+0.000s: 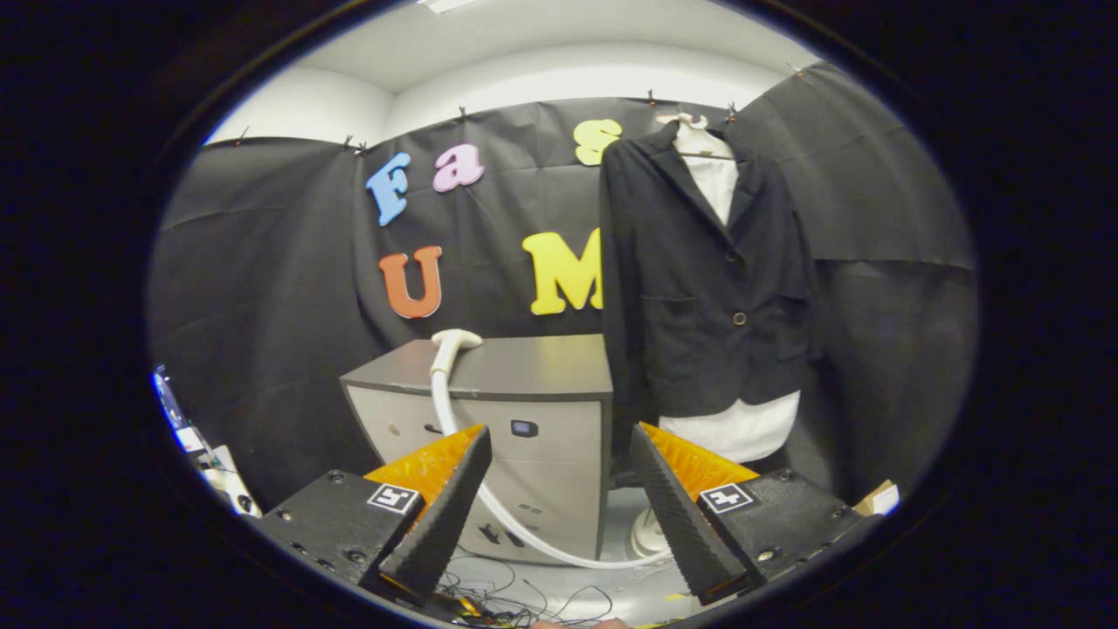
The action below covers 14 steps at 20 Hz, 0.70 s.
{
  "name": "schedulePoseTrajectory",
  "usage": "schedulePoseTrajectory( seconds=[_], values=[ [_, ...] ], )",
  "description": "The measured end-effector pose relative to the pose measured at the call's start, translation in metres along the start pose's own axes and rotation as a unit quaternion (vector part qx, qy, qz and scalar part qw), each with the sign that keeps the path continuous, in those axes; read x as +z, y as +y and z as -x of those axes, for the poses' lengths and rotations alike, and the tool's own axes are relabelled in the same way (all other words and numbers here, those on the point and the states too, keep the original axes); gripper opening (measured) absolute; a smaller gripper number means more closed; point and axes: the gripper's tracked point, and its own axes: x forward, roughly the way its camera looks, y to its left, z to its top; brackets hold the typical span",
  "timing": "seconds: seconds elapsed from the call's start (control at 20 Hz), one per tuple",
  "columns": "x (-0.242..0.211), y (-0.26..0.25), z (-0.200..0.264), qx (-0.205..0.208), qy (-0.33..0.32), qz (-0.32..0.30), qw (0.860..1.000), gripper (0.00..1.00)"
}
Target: Iron the clothes twice with a garment steamer, once on the left side and once on the right side.
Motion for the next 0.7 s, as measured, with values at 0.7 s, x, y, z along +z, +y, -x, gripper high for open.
schedulePoseTrajectory(
  seconds=[0.7],
  values=[
    [0.065,0.152,-0.209,0.171,0.097,0.033,0.980,1.00]
  ],
)
